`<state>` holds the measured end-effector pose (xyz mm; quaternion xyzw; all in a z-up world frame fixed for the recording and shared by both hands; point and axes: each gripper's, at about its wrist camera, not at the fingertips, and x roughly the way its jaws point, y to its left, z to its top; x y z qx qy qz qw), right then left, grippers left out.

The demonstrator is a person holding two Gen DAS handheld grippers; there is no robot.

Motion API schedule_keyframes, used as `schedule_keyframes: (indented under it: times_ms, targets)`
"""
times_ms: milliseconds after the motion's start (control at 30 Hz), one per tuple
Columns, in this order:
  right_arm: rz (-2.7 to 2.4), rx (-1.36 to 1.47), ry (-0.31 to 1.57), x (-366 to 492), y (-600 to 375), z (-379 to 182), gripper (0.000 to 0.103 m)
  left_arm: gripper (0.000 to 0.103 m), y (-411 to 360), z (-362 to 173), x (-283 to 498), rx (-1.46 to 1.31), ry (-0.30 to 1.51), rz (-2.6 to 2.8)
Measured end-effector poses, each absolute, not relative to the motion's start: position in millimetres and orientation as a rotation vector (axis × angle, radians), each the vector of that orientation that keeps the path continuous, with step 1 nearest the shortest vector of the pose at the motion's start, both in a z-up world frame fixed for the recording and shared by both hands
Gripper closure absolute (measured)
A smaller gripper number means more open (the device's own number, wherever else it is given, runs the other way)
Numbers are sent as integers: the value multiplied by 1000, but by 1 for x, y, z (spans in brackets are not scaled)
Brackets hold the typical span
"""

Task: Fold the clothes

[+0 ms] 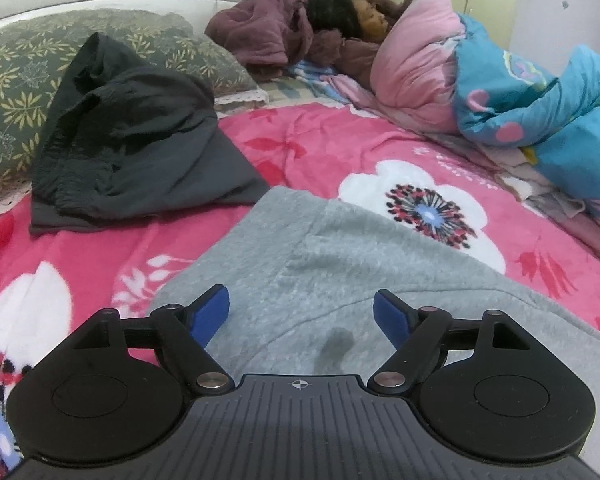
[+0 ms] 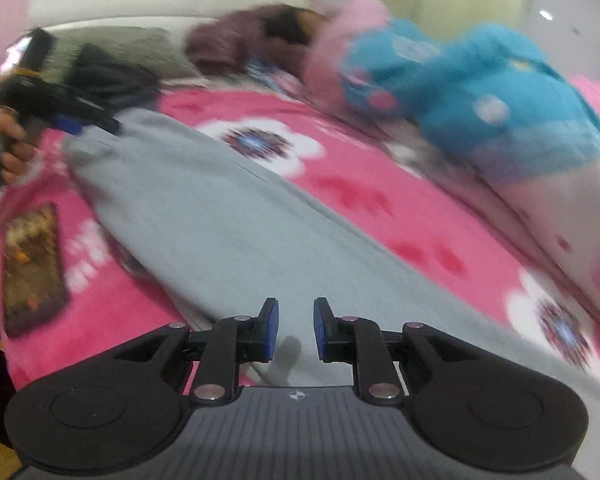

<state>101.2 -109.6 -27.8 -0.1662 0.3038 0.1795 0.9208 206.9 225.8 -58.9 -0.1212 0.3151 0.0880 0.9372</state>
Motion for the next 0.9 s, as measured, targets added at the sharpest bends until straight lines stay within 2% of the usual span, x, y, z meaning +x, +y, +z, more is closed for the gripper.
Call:
schedule_keyframes:
  times_ms: [300, 400, 567, 900]
  targets:
    - [558, -375, 621, 155, -16, -50, 83, 21, 225, -59, 205, -231, 649, 173]
    - [563, -344, 628, 173, -1, -58, 74, 20, 224, -60, 205, -226, 650, 171]
    - [544, -295, 684, 190, 9, -77, 72, 18, 224, -60, 206, -221, 652, 167]
    - [501, -247, 647, 179, 7, -84, 69, 16, 224, -61, 206, -219, 654, 167]
